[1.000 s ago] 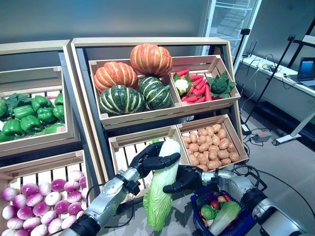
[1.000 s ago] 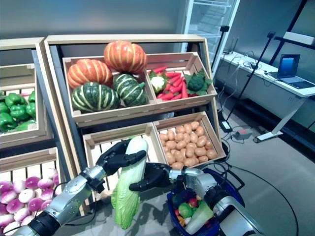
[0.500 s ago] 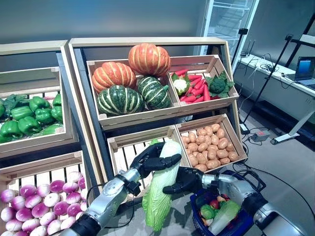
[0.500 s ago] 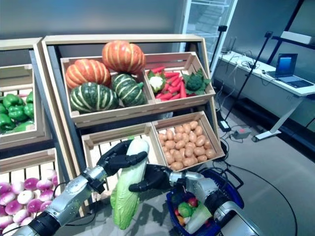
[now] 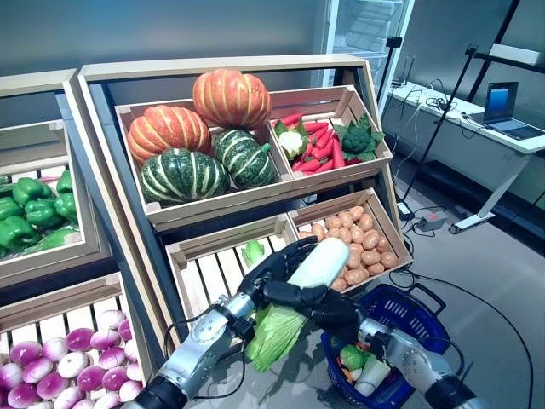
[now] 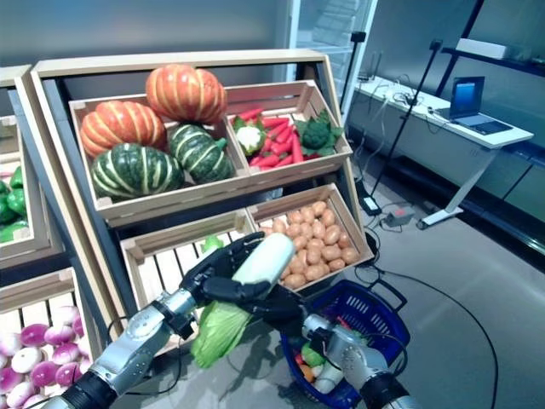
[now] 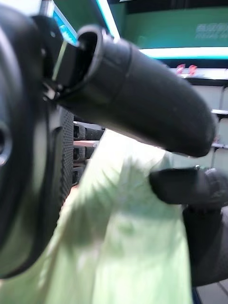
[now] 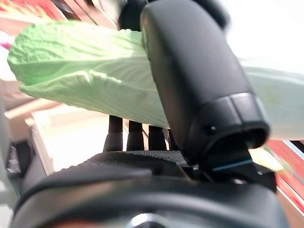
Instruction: Put vegetables into the basket
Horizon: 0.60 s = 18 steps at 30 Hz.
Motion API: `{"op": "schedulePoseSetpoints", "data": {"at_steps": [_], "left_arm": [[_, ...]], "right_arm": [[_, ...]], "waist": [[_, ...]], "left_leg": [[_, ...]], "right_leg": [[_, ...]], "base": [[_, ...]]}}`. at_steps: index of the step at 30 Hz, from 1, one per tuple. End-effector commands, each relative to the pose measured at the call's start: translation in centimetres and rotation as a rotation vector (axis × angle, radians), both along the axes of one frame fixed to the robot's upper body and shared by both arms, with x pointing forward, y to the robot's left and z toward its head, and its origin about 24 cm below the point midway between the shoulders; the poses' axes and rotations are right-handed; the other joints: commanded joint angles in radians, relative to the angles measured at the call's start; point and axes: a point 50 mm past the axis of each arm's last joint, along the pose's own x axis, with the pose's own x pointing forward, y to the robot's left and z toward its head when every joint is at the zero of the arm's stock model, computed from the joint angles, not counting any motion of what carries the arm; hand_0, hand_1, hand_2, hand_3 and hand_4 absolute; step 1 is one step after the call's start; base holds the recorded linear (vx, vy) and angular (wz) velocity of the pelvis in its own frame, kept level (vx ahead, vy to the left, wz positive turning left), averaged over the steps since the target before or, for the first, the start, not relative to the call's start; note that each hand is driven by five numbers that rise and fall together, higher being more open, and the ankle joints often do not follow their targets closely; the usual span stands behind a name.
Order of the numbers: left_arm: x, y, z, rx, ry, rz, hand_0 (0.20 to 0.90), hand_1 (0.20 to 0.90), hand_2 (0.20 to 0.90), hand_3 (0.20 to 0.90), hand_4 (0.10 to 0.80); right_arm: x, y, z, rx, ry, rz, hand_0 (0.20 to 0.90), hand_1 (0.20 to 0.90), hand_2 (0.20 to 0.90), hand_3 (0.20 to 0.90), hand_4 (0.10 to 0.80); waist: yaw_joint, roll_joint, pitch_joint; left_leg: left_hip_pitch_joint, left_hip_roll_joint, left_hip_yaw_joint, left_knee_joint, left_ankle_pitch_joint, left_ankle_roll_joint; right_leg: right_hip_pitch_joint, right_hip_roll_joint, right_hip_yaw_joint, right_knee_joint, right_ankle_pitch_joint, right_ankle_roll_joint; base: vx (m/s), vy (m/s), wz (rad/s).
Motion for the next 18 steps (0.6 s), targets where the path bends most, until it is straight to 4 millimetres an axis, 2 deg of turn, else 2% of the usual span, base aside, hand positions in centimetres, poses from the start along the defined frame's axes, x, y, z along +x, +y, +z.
{"op": "schedulePoseSetpoints", "data": {"at_steps": [1,12,18], "left_arm": [[2.2,-0.7,6.5,-0.080,-0.347,-0.002,0.900,0.900,0.900,0.900,0.800],[2.8,3.3,7.4,-0.036,-0.407,0.253,0.900,0.900,0.900,0.900,0.800],[2.8,4.5,6.9,-0.003,-0.385,0.319,0.900,0.900,0.900,0.900,0.800]], "right_arm": [[4.2,-3.2,4.4,0.034,-0.232,-0.231,0.300,0.300,0.300,0.300,0.400],[2.6,-7.4,4.7,-0.053,-0.268,-0.410,0.300,0.300,0.300,0.300,0.400],[2.4,-10.1,4.7,-0.105,-0.245,-0.579,0.300,0.300,0.300,0.300,0.400]], "waist": [[-0.006,0.004,0.017],[-0.047,0.000,0.036],[-0.052,0.000,0.038]], "left_leg": [[0.036,-0.032,0.033,0.009,-0.105,0.035],[0.047,-0.025,0.068,0.009,-0.105,0.033],[0.056,-0.026,0.076,0.009,-0.109,0.034]], "right_leg": [[0.033,0.009,-0.012,0.003,-0.013,-0.023],[0.028,0.021,0.022,0.003,-0.009,-0.026],[0.032,0.025,0.027,0.003,-0.010,-0.028]], "base": [[-0.005,-0.008,-0.06],[0.007,-0.007,-0.13],[0.038,-0.016,-0.04]]}}
